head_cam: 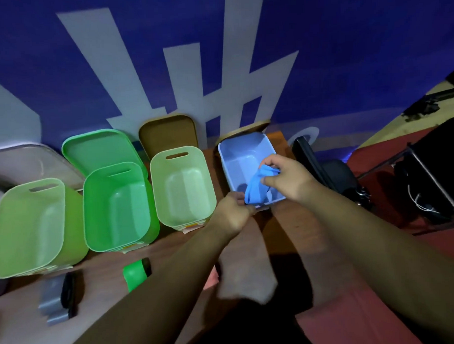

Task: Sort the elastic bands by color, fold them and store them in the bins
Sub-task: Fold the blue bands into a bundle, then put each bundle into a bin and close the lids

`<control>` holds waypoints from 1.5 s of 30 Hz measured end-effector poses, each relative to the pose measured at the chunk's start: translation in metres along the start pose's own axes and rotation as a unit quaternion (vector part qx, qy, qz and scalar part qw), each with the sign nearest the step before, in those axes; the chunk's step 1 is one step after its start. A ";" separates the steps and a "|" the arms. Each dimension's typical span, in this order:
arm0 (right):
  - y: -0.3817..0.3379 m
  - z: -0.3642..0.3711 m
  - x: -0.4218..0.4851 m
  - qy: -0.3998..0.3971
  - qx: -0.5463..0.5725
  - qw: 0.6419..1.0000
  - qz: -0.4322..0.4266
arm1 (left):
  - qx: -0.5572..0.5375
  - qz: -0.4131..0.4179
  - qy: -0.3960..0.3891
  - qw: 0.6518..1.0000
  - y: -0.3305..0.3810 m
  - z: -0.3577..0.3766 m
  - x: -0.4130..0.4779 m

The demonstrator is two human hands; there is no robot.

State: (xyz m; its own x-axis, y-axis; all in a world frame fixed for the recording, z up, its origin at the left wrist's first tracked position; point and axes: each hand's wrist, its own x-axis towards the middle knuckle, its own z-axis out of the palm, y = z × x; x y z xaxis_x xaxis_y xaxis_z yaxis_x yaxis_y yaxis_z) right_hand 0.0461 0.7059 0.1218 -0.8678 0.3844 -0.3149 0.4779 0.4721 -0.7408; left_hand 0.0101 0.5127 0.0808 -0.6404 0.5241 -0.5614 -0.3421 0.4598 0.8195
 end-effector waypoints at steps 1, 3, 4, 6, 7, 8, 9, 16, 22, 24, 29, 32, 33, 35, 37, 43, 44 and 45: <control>0.002 0.001 0.007 -0.017 -0.008 1.000 -0.009 | 0.002 -0.012 0.009 1.000 -0.002 0.000 0.002; 0.006 0.002 0.019 -0.039 -0.025 0.998 -0.032 | 0.006 -0.029 0.023 0.999 -0.002 -0.001 0.000; 0.007 0.002 0.024 -0.045 -0.037 0.997 -0.046 | 0.013 -0.041 0.029 0.999 -0.005 -0.002 -0.003; 0.011 0.002 0.036 -0.065 -0.080 0.991 -0.080 | 0.059 -0.052 0.033 0.996 -0.011 -0.005 -0.009; 0.014 0.003 0.042 -0.082 -0.106 0.986 -0.097 | 0.092 -0.054 0.025 0.994 -0.017 -0.007 -0.014; 0.017 0.004 0.050 -0.100 -0.134 0.980 -0.107 | 0.125 -0.059 0.011 0.990 -0.024 -0.010 -0.018; 0.019 0.006 0.056 -0.118 -0.161 0.974 -0.107 | 0.152 -0.066 -0.002 0.986 -0.029 -0.014 -0.023; 0.040 0.029 0.090 -0.227 -0.275 0.933 -0.046 | 0.354 -0.039 0.102 0.929 -0.087 -0.027 -0.049; 0.052 0.050 0.105 -0.204 -0.321 0.924 -0.033 | 0.442 -0.088 0.139 0.882 -0.145 -0.012 -0.036; 0.055 0.053 0.108 -0.199 -0.341 0.918 -0.032 | 0.456 -0.084 0.151 0.873 -0.155 -0.009 -0.033; 0.055 0.051 0.101 -0.163 -0.326 0.930 -0.056 | 0.454 -0.076 0.202 0.865 -0.169 -0.009 -0.025; 0.047 0.049 0.090 -0.144 -0.283 0.946 -0.069 | 0.464 -0.092 0.199 0.859 -0.168 -0.012 -0.020; 0.045 0.049 0.086 -0.141 -0.270 0.950 -0.073 | 0.471 -0.099 0.194 0.855 -0.167 -0.013 -0.018; 0.040 0.048 0.078 -0.134 -0.249 0.956 -0.082 | 0.493 -0.110 0.178 0.844 -0.162 -0.016 -0.018; 0.034 0.049 0.068 -0.125 -0.229 0.961 -0.096 | 0.506 -0.117 0.147 0.842 -0.155 -0.016 -0.023; 0.012 0.054 0.033 -0.120 -0.160 0.962 -0.186 | 0.414 -0.038 0.146 0.898 -0.108 -0.022 -0.052; 0.008 0.055 0.027 -0.138 -0.141 0.960 -0.200 | 0.365 -0.009 0.157 0.918 -0.097 -0.024 -0.059; 0.001 0.055 0.019 -0.165 -0.122 0.955 -0.213 | 0.292 0.014 0.168 0.942 -0.086 -0.026 -0.066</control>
State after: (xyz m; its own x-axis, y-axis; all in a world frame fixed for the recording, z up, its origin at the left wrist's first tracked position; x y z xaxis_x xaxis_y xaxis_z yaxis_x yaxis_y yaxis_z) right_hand 0.0231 0.6701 0.0822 -0.9670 -0.1350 -0.2159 0.0553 0.7165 -0.6954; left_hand 0.0637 0.4195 0.0507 -0.8582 0.3306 -0.3925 0.0514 0.8163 0.5753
